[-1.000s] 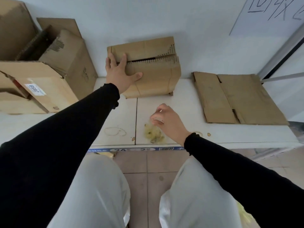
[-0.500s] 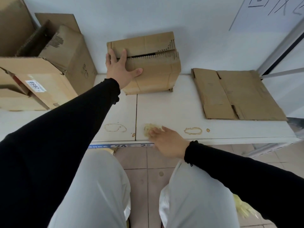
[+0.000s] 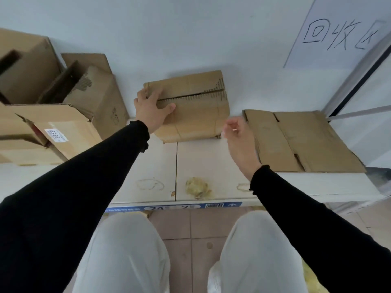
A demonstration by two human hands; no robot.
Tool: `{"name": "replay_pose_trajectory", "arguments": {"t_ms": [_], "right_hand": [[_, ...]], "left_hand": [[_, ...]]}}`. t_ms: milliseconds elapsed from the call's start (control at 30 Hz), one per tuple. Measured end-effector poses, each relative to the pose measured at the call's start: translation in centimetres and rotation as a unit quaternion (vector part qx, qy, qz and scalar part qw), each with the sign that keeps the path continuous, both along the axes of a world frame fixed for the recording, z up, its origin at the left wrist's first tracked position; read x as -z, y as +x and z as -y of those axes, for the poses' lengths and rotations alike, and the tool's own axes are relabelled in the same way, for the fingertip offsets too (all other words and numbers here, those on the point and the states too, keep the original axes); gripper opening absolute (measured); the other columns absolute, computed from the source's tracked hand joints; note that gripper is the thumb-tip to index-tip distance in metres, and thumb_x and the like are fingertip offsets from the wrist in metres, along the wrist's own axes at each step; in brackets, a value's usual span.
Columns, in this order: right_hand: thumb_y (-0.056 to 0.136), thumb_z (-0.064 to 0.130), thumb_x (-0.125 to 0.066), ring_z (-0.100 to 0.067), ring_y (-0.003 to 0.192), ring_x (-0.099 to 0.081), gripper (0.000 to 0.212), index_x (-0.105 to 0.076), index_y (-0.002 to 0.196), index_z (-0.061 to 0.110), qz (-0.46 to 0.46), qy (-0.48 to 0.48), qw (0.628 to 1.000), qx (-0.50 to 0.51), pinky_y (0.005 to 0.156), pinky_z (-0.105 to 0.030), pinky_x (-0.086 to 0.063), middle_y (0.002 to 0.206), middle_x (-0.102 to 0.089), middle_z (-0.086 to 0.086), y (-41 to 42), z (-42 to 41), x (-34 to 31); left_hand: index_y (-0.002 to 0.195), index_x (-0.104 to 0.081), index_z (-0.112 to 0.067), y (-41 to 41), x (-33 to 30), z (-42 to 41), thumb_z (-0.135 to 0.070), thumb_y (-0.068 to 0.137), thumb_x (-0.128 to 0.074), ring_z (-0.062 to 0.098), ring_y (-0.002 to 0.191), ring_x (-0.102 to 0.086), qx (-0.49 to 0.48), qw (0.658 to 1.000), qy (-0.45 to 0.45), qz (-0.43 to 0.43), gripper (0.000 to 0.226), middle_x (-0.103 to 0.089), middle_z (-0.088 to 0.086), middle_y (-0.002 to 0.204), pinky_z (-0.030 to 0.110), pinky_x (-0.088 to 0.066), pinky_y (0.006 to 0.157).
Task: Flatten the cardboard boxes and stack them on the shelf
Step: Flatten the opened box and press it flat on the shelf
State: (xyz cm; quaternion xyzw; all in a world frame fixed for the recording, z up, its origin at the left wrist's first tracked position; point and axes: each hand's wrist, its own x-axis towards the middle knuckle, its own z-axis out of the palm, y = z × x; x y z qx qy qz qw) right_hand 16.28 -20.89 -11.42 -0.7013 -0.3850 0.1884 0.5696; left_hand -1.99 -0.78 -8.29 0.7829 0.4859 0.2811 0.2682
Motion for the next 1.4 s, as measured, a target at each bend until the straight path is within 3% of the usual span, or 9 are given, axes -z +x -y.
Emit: {"name": "replay_pose_trajectory", "arguments": {"t_ms": [200, 433, 533, 900, 967, 1033, 1133, 1267, 1400], "right_hand": [[0.097, 0.031, -0.057, -0.012, 0.103, -0.063, 0.060, -0.037, 0.153, 0.022, 0.011, -0.080, 0.997, -0.002, 0.088, -0.032, -0.054, 0.133, -0.057, 0.003, 2.4, -6.1, -7.0], [0.101, 0.029, -0.059, -0.007, 0.088, -0.068, 0.071, -0.021, 0.161, 0.029, -0.079, -0.062, 0.994, -0.033, 0.069, -0.026, -0.058, 0.149, -0.045, 0.011, 0.7, -4.7, -5.2], [0.103, 0.024, -0.055, -0.006, 0.083, -0.061, 0.050, -0.043, 0.152, 0.029, -0.182, 0.005, 0.983, -0.020, 0.067, -0.023, -0.052, 0.141, -0.056, 0.009, 0.9, -3.9, -4.3], [0.104, 0.031, -0.045, -0.005, 0.111, -0.067, 0.034, -0.054, 0.135, 0.021, -0.345, 0.126, 0.930, 0.001, 0.103, -0.032, -0.044, 0.118, -0.074, 0.004, 0.1, -1.0, -2.7], [0.093, 0.021, -0.047, -0.007, 0.099, -0.067, 0.026, -0.055, 0.117, 0.018, -0.258, 0.117, 0.959, 0.022, 0.096, -0.028, -0.044, 0.104, -0.076, 0.003, -0.9, -0.1, -2.3], [0.096, 0.015, -0.046, -0.010, 0.096, -0.064, 0.019, -0.060, 0.106, 0.023, 0.041, 0.050, 0.998, -0.020, 0.089, -0.028, -0.048, 0.107, -0.072, 0.005, -2.2, 0.9, -1.4], [0.106, 0.026, -0.044, -0.018, 0.126, -0.055, 0.036, -0.055, 0.140, 0.021, 0.381, -0.075, 0.906, -0.170, 0.106, -0.041, -0.044, 0.141, -0.059, -0.002, -4.0, 0.2, 0.0], [0.105, 0.056, -0.027, -0.022, 0.112, -0.065, 0.067, -0.010, 0.162, 0.025, 0.245, -0.243, 0.907, -0.240, 0.098, -0.042, -0.050, 0.154, -0.047, 0.002, -6.4, -1.4, 1.4], [0.106, 0.039, -0.033, -0.025, 0.094, -0.068, 0.063, -0.008, 0.162, 0.021, 0.174, -0.293, 0.901, -0.268, 0.089, -0.046, -0.055, 0.130, -0.064, -0.004, -7.8, -1.7, 2.7]], "left_hand": [[0.159, -0.021, -0.034, -0.5, -3.2, -2.7, -0.058, 0.086, -0.071, 0.028, 0.150, -0.019, 0.001, 0.998, -0.063, 0.001, 0.092, -0.006, 0.005, 0.165, 0.038, -0.029, 0.115], [0.162, -0.011, -0.032, -1.3, -4.4, -3.2, -0.058, 0.076, -0.080, 0.027, 0.154, -0.011, 0.127, 0.976, -0.070, -0.161, 0.114, 0.014, -0.008, 0.167, 0.039, -0.025, 0.119], [0.161, 0.000, -0.034, -1.3, -3.9, -2.4, -0.060, 0.072, -0.082, 0.033, 0.153, -0.003, 0.136, 0.961, -0.001, -0.240, 0.124, 0.017, -0.008, 0.167, 0.051, -0.022, 0.120], [0.152, -0.037, -0.044, -3.4, -2.7, 0.4, -0.054, 0.096, -0.053, 0.018, 0.119, -0.052, 0.159, 0.960, 0.138, -0.184, 0.060, -0.058, -0.008, 0.137, 0.038, -0.046, 0.101], [0.139, -0.056, -0.047, -3.1, -4.1, 1.5, -0.061, 0.095, -0.052, 0.014, 0.100, -0.062, 0.130, 0.972, 0.104, -0.168, 0.047, -0.069, -0.011, 0.120, 0.033, -0.052, 0.088], [0.130, -0.064, -0.047, -2.7, -5.2, 2.4, -0.068, 0.093, -0.050, 0.013, 0.102, -0.063, 0.129, 0.964, 0.106, -0.206, 0.045, -0.069, -0.012, 0.122, 0.028, -0.049, 0.083], [0.126, -0.066, -0.048, -2.0, -5.9, 4.2, -0.070, 0.094, -0.044, 0.015, 0.111, -0.062, 0.151, 0.944, 0.121, -0.268, 0.045, -0.067, -0.014, 0.129, 0.029, -0.048, 0.087], [0.129, -0.066, -0.043, -1.5, -4.8, 6.5, -0.071, 0.095, -0.041, 0.013, 0.115, -0.062, 0.145, 0.939, 0.143, -0.277, 0.051, -0.066, -0.015, 0.131, 0.029, -0.049, 0.089], [0.137, -0.059, -0.042, -1.5, -3.3, 8.1, -0.070, 0.097, -0.037, 0.014, 0.109, -0.064, 0.118, 0.928, 0.153, -0.317, 0.053, -0.069, -0.012, 0.123, 0.024, -0.044, 0.070]]}}
